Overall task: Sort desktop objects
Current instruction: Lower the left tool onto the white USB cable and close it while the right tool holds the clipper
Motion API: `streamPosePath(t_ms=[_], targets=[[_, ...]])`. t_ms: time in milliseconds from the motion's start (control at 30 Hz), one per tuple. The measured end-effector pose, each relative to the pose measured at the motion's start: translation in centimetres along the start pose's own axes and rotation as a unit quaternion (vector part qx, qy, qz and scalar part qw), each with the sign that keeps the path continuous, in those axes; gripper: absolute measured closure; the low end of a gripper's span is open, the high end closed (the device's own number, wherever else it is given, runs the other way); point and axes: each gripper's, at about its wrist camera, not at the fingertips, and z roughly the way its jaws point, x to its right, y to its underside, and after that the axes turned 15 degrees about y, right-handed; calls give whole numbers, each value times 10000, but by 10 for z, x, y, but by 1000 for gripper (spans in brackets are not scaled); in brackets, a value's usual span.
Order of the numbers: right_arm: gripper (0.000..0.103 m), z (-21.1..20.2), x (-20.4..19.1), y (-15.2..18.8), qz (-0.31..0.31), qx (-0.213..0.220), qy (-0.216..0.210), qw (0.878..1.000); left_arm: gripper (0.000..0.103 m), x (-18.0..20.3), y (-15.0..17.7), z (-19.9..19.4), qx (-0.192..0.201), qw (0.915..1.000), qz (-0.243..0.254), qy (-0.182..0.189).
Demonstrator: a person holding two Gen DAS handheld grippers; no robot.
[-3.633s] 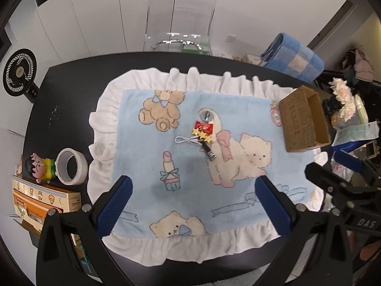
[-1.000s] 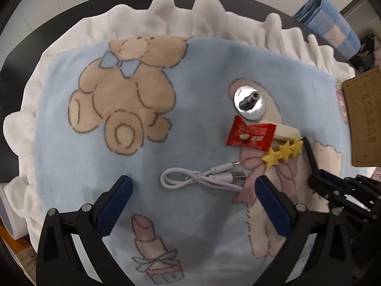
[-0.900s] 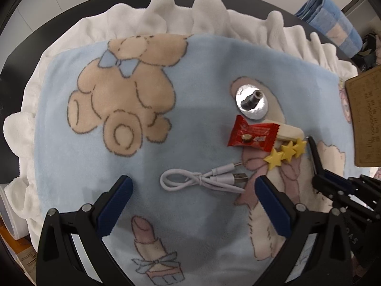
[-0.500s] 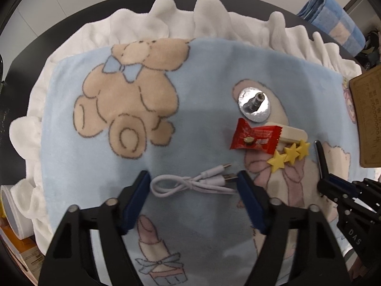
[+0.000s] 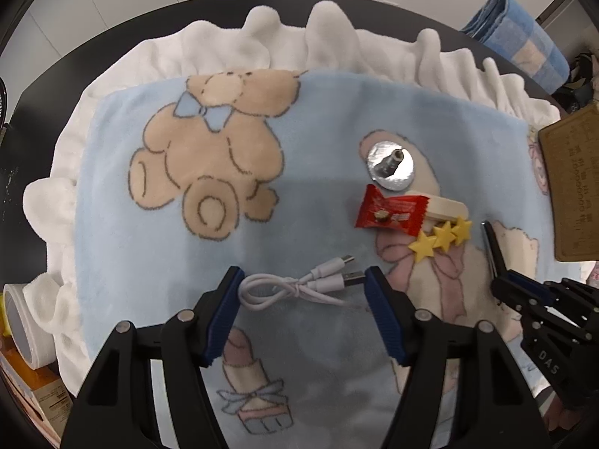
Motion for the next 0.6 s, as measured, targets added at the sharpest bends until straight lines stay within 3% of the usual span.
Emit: streamPosePath(t_ms=[267, 300, 333, 500, 600], targets=[[89, -30, 5, 2, 129, 162, -27, 9998, 46, 14, 4, -35, 88, 9999, 62, 87], [89, -33, 6, 3, 131, 185, -26, 9997, 62, 16, 5, -40, 107, 9999, 62, 104], [89, -36, 7, 3, 135, 211, -28, 9997, 70, 18, 9, -45, 101, 9999, 45, 132], [89, -44, -5, -16, 124, 330, -57, 9994, 70, 25, 16, -68, 154, 9998, 36, 148], [89, -54, 5, -2, 124, 350, -104, 9993, 70, 23, 23, -60, 124, 9997, 35, 224]])
